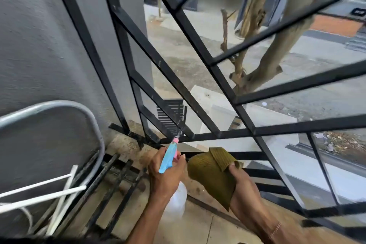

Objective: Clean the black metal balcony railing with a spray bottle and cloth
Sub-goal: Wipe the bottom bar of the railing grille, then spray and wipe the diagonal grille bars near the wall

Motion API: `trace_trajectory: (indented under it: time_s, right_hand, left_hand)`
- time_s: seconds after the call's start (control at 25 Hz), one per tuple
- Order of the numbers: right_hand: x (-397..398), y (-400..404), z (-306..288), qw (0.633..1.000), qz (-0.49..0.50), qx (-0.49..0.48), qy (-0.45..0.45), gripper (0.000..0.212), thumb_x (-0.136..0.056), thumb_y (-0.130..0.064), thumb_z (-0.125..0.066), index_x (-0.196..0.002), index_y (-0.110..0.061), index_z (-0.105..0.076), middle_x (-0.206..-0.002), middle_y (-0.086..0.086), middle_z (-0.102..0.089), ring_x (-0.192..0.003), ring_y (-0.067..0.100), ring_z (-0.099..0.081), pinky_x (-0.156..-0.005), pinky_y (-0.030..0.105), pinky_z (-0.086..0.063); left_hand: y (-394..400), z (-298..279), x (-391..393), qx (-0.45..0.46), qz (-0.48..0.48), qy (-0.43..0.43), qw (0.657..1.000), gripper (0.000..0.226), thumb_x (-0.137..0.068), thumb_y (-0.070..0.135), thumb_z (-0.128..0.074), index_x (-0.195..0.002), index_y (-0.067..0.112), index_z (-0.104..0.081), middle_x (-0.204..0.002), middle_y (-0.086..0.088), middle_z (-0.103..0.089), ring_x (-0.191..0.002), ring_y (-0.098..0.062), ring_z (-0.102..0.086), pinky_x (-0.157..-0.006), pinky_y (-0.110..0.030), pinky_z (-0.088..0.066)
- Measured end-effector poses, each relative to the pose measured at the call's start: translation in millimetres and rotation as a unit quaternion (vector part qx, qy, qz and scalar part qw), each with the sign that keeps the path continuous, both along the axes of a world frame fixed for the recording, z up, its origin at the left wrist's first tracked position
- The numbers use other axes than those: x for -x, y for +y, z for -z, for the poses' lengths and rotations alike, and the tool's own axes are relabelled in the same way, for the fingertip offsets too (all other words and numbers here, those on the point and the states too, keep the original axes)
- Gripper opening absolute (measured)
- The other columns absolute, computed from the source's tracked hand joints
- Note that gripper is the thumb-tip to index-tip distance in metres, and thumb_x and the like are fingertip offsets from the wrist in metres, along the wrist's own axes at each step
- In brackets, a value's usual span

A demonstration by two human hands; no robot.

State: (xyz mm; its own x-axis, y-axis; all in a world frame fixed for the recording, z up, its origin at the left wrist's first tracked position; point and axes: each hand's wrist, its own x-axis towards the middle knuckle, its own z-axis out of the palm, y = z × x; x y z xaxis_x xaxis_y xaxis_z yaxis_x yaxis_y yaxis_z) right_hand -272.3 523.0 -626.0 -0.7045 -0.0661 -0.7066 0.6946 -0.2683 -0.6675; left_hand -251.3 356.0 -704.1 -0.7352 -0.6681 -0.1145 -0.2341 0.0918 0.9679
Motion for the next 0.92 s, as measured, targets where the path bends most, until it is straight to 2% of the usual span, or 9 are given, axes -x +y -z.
trace_trajectory:
  time_s: [0.16,0.24,0.32,0.44,0.52,0.64,0.72,0.8,0.92]
  right_hand:
    - [-1.2,-15.1,-34.9,0.999,0.006,0.003,-0.051,0.024,-0.105,-0.021,-0.047,-0.122,-0.009,-0.059,-0.112,0.023,-0.069,-0.106,0.046,-0.064,-0.092,0.055,-0.051]
    - [-2.7,-23.6,-53.1,0.997,0.012,0.004,-0.083,0.028,-0.105,-0.022,-0.047,-0.128,-0.009,-0.057,-0.119,0.025,-0.066,-0.110,0.048,-0.062,-0.094,0.057,-0.050]
    - [-4.4,-28.8,-67.0,0.994,0.021,-0.005,-0.106,0.031,-0.105,-0.023,-0.046,-0.131,-0.010,-0.056,-0.121,0.023,-0.065,-0.110,0.047,-0.061,-0.095,0.057,-0.050]
    - [-4.6,-36.5,-90.8,0.991,0.031,-0.006,-0.128,0.030,-0.105,-0.023,-0.046,-0.132,-0.010,-0.054,-0.113,0.017,-0.066,-0.109,0.042,-0.061,-0.105,0.056,-0.044]
    - [-0.8,-43.4,-109.9,0.989,0.015,-0.017,-0.144,0.021,-0.105,-0.023,-0.047,-0.121,-0.010,-0.055,-0.103,0.015,-0.064,-0.100,0.040,-0.061,-0.099,0.053,-0.045]
    - [5.5,-51.9,-127.3,0.988,-0.039,-0.036,-0.145,0.016,-0.102,-0.024,-0.054,-0.104,-0.010,-0.060,-0.100,0.017,-0.068,-0.098,0.037,-0.064,-0.094,0.050,-0.048]
    - [6.8,-55.8,-131.9,0.988,-0.090,-0.060,-0.113,0.015,-0.099,-0.029,-0.059,-0.104,-0.015,-0.062,-0.103,0.011,-0.072,-0.103,0.032,-0.066,-0.093,0.044,-0.051]
    - [6.0,-62.3,-136.0,0.989,-0.123,-0.058,-0.065,0.011,-0.097,-0.030,-0.060,-0.101,-0.020,-0.064,-0.092,0.000,-0.077,-0.100,0.025,-0.068,-0.090,0.036,-0.052]
    - [3.7,-74.4,-137.6,0.989,-0.134,-0.062,0.009,0.012,-0.100,-0.028,-0.055,-0.099,-0.025,-0.066,-0.087,-0.010,-0.077,-0.095,0.018,-0.071,-0.093,0.035,-0.051]
  left_hand:
    - [-3.1,-43.7,-2.5,0.042,-0.018,-0.022,0.999,0.033,-0.086,0.013,-0.080,-0.082,0.033,-0.054,-0.075,0.000,-0.056,-0.070,-0.021,-0.062,-0.061,-0.034,-0.059]
    - [-7.7,-60.4,-3.6,0.059,-0.023,-0.027,0.998,0.030,-0.086,0.013,-0.079,-0.081,0.031,-0.055,-0.074,-0.001,-0.057,-0.069,-0.023,-0.061,-0.061,-0.034,-0.057]
    - [-10.4,-76.9,-5.8,0.065,-0.029,-0.030,0.997,0.023,-0.085,0.011,-0.078,-0.081,0.023,-0.059,-0.072,0.002,-0.057,-0.068,-0.019,-0.059,-0.061,-0.022,-0.051]
    - [-13.1,-99.7,-8.6,0.074,-0.038,-0.061,0.995,0.015,-0.087,0.012,-0.077,-0.089,0.018,-0.063,-0.076,0.002,-0.060,-0.072,-0.019,-0.058,-0.062,-0.012,-0.045]
    - [-14.8,-117.8,-9.6,0.063,-0.044,-0.077,0.994,0.018,-0.088,0.013,-0.077,-0.096,0.019,-0.063,-0.078,0.003,-0.059,-0.073,-0.015,-0.058,-0.064,-0.010,-0.046]
    - [-19.6,-133.4,-11.8,0.114,-0.051,-0.064,0.990,0.019,-0.087,0.012,-0.079,-0.101,0.014,-0.066,-0.076,0.001,-0.061,-0.069,-0.014,-0.059,-0.064,-0.012,-0.047]
    - [-22.8,-142.9,-14.6,0.107,-0.049,-0.085,0.989,0.019,-0.088,0.014,-0.078,-0.098,0.019,-0.063,-0.078,-0.001,-0.060,-0.071,-0.015,-0.059,-0.062,-0.012,-0.046]
    - [-28.7,-146.5,-17.1,0.078,-0.044,-0.111,0.990,0.020,-0.090,0.019,-0.077,-0.097,0.023,-0.059,-0.080,-0.001,-0.059,-0.076,-0.017,-0.059,-0.062,-0.014,-0.045]
    - [-38.4,-145.4,-20.2,0.088,-0.029,-0.103,0.990,0.023,-0.091,0.019,-0.078,-0.100,0.023,-0.057,-0.076,0.006,-0.053,-0.069,-0.013,-0.055,-0.059,-0.017,-0.049]
